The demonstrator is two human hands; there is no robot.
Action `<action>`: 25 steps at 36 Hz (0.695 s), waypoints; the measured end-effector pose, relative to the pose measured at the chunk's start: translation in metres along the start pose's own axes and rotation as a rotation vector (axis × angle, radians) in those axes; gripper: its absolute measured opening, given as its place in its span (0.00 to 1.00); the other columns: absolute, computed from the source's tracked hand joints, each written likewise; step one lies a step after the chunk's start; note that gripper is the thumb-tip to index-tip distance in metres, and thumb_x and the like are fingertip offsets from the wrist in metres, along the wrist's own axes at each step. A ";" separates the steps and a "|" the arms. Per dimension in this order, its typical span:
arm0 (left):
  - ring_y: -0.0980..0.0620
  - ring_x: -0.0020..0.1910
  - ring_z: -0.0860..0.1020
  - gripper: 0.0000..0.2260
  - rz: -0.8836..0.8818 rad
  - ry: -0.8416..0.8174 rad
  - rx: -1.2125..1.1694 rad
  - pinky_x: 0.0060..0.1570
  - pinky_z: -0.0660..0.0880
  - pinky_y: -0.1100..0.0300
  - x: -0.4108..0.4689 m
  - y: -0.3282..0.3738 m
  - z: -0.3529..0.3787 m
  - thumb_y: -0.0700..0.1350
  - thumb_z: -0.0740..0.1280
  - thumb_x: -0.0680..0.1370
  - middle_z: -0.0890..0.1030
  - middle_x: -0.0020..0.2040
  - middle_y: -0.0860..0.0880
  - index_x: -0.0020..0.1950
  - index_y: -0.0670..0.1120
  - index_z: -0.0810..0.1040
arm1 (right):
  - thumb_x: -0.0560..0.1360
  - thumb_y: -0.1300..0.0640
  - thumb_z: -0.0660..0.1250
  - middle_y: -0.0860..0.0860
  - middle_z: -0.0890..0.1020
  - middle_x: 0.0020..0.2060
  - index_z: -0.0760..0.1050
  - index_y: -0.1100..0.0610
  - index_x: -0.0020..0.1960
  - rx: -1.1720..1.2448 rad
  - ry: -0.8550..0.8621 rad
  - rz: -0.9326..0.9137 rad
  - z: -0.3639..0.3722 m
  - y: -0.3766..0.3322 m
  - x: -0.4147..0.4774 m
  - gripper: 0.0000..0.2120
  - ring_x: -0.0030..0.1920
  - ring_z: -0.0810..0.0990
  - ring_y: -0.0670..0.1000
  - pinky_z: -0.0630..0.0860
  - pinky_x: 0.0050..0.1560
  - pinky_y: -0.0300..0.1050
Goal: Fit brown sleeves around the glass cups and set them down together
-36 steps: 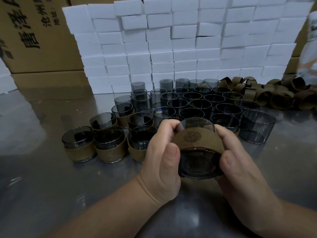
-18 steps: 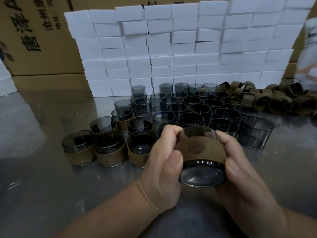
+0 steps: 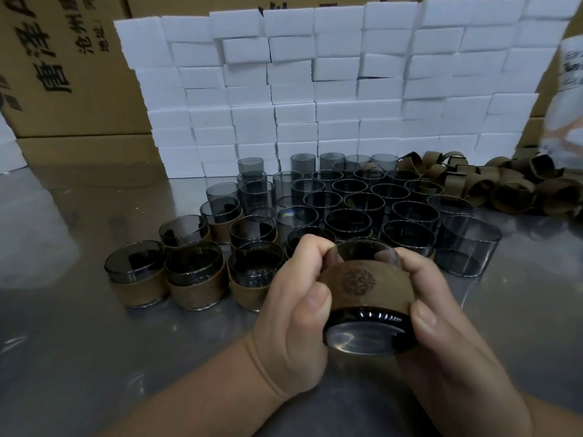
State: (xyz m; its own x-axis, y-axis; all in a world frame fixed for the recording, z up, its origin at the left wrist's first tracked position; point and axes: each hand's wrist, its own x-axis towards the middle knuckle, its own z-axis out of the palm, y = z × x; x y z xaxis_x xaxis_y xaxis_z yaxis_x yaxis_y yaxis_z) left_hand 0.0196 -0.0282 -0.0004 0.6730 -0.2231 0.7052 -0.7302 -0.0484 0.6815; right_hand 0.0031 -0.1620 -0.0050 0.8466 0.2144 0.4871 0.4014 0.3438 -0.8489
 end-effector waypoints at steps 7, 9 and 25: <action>0.62 0.34 0.71 0.22 0.047 0.020 0.020 0.36 0.66 0.66 0.000 -0.001 0.000 0.67 0.51 0.75 0.73 0.36 0.60 0.44 0.47 0.67 | 0.59 0.49 0.61 0.62 0.75 0.52 0.72 0.62 0.51 -0.011 -0.030 -0.031 -0.005 0.005 0.002 0.25 0.50 0.77 0.53 0.76 0.51 0.45; 0.60 0.34 0.70 0.23 0.043 0.029 0.029 0.35 0.66 0.64 0.000 -0.002 0.000 0.67 0.51 0.75 0.71 0.36 0.58 0.43 0.47 0.66 | 0.59 0.49 0.61 0.63 0.75 0.52 0.75 0.58 0.52 -0.008 -0.025 -0.042 -0.006 0.006 0.003 0.24 0.50 0.78 0.53 0.76 0.52 0.47; 0.57 0.33 0.68 0.23 0.049 0.061 0.068 0.33 0.65 0.60 0.000 -0.007 -0.002 0.69 0.51 0.74 0.69 0.36 0.56 0.44 0.49 0.67 | 0.60 0.48 0.61 0.47 0.80 0.49 0.78 0.40 0.52 -0.046 -0.046 -0.104 -0.012 0.016 0.006 0.21 0.52 0.78 0.49 0.75 0.53 0.46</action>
State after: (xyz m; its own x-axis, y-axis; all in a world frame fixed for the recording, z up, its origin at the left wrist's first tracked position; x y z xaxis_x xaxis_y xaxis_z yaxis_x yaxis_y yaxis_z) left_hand 0.0247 -0.0262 -0.0050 0.6408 -0.1668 0.7494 -0.7672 -0.1052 0.6327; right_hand 0.0183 -0.1666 -0.0181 0.7833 0.2220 0.5807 0.5024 0.3241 -0.8016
